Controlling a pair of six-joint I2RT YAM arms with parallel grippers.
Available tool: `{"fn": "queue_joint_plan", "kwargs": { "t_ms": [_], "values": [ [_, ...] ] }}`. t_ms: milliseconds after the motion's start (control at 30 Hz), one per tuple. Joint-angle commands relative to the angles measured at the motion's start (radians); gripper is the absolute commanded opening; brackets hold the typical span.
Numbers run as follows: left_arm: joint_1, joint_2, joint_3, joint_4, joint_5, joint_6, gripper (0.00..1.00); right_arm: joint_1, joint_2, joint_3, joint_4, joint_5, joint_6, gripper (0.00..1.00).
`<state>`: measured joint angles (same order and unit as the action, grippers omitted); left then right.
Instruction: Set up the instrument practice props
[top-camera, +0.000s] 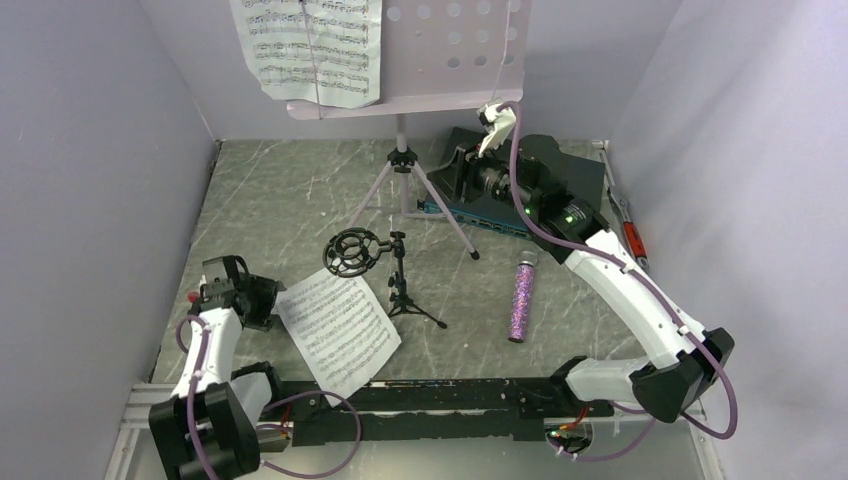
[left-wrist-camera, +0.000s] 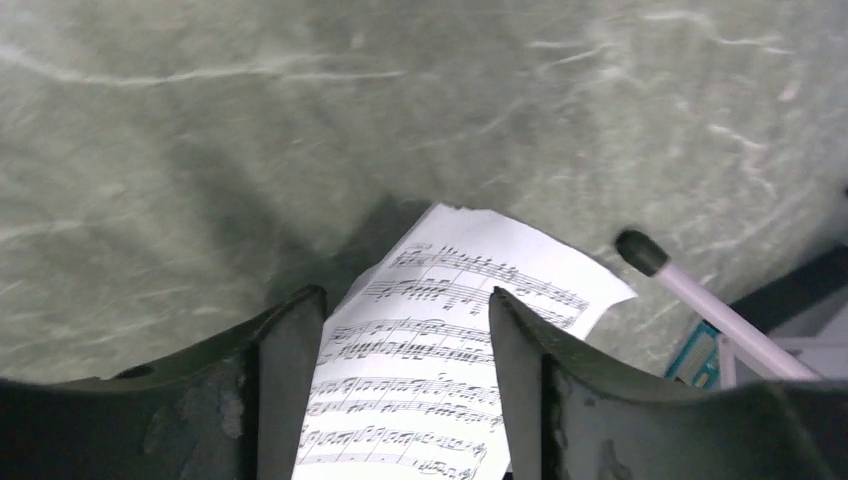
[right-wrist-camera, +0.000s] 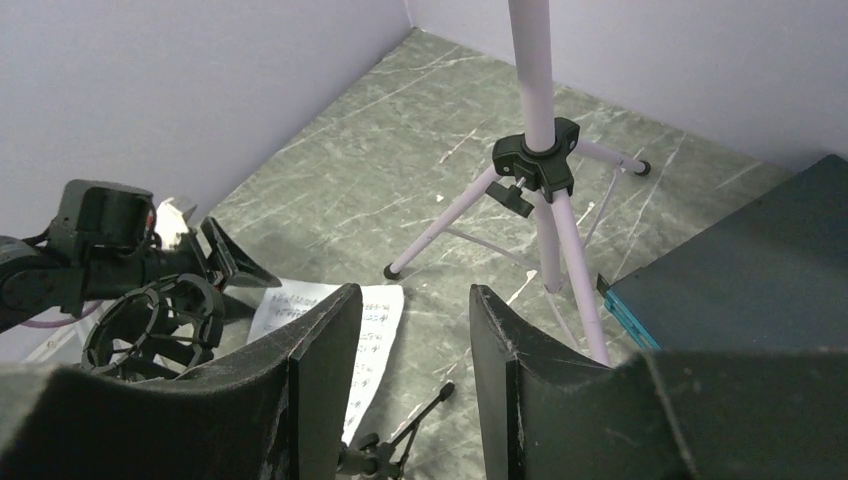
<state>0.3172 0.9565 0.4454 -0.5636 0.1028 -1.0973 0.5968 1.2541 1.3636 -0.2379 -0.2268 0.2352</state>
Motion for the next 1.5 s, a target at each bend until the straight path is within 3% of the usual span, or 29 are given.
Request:
{"fn": "queue_joint_plan", "kwargs": {
  "t_ms": [0,100,200,500,633,1033,1200,1467],
  "values": [
    [0.001,-0.058,-0.020,0.147,0.045,0.087,0.60,-0.007,0.012,0.004,0.051,-0.010,0.005,0.48],
    [0.001,-0.076,-0.045,0.221,0.092,0.105,0.47,-0.008,0.026,0.021,0.048,-0.021,0.014,0.48],
    [0.001,-0.082,-0.070,0.298,0.150,0.118,0.42,-0.007,0.032,0.026,0.052,-0.030,0.018,0.48],
    [-0.001,-0.094,-0.058,0.325,0.239,0.225,0.53,-0.008,0.052,0.033,0.063,-0.033,0.028,0.48],
    [-0.003,-0.066,-0.073,0.337,0.249,0.266,0.51,-0.008,0.065,0.045,0.064,-0.045,0.029,0.48],
    [-0.011,0.079,-0.082,0.429,0.228,0.304,0.23,-0.008,0.067,0.066,0.071,-0.051,0.036,0.48],
    [-0.012,0.046,0.017,0.340,0.200,0.372,0.04,-0.007,0.065,0.085,0.069,-0.047,0.027,0.49],
    [-0.011,-0.160,0.307,0.117,0.141,0.456,0.03,-0.008,0.090,0.151,0.085,-0.094,0.043,0.54]
  ]
}}
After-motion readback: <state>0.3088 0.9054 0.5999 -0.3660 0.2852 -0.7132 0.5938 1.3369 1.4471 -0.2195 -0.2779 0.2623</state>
